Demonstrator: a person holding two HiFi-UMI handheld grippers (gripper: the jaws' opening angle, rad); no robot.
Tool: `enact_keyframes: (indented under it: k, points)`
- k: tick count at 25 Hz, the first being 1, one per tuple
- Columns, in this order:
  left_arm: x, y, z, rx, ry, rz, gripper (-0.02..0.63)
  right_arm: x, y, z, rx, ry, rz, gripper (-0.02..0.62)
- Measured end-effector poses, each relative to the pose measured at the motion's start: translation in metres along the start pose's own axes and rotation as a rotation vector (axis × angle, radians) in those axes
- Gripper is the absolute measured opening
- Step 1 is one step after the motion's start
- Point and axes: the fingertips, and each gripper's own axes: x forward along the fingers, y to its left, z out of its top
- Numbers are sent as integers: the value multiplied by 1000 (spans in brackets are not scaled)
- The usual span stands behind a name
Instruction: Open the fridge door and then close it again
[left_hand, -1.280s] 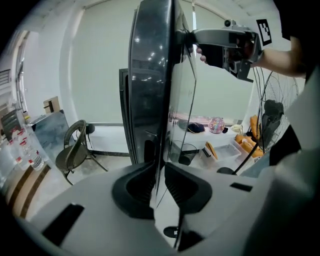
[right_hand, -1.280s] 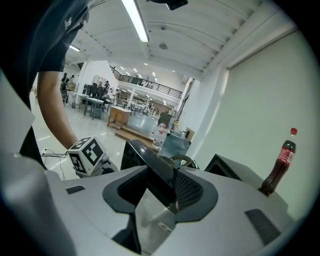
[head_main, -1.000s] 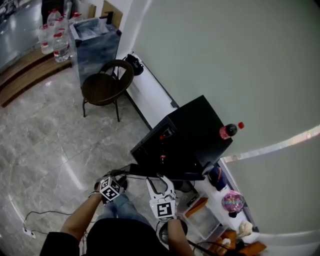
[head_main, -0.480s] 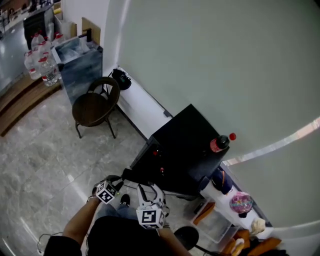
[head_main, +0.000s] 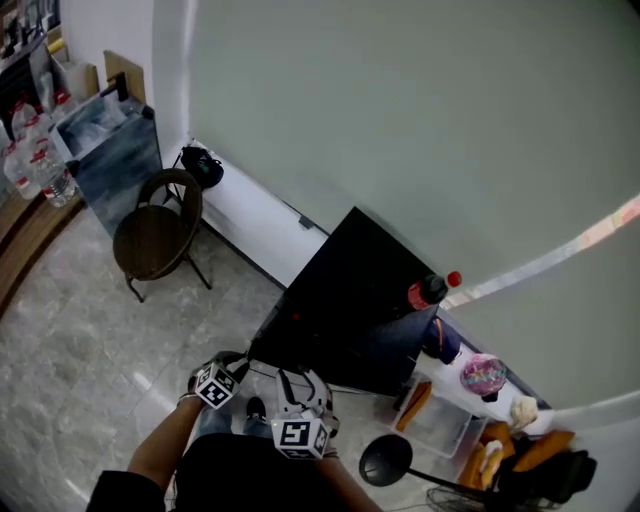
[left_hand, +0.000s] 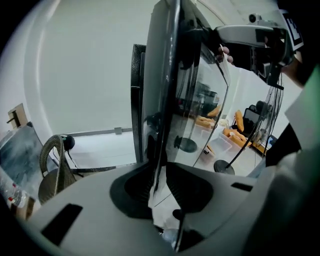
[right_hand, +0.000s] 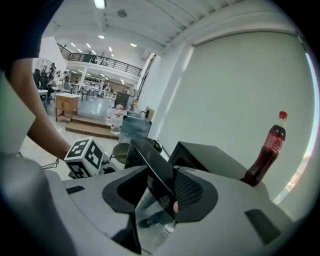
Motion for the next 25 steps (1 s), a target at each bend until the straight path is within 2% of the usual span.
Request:
enact_keyframes:
  k: [6,12,19,25]
  points:
    - [22,23,22,64,4,-101,75,22,-21,1,38,35,-97,169]
    - [41,39,43,118,20,-167,75,39,-42,2,71,66,-180,170]
    - [59,52,69,180,42,-201,75,53,-67,5,103,80,-275,170]
    - [65,52,70,198,42,-213,78,54,-70,2,103,91,-295,173]
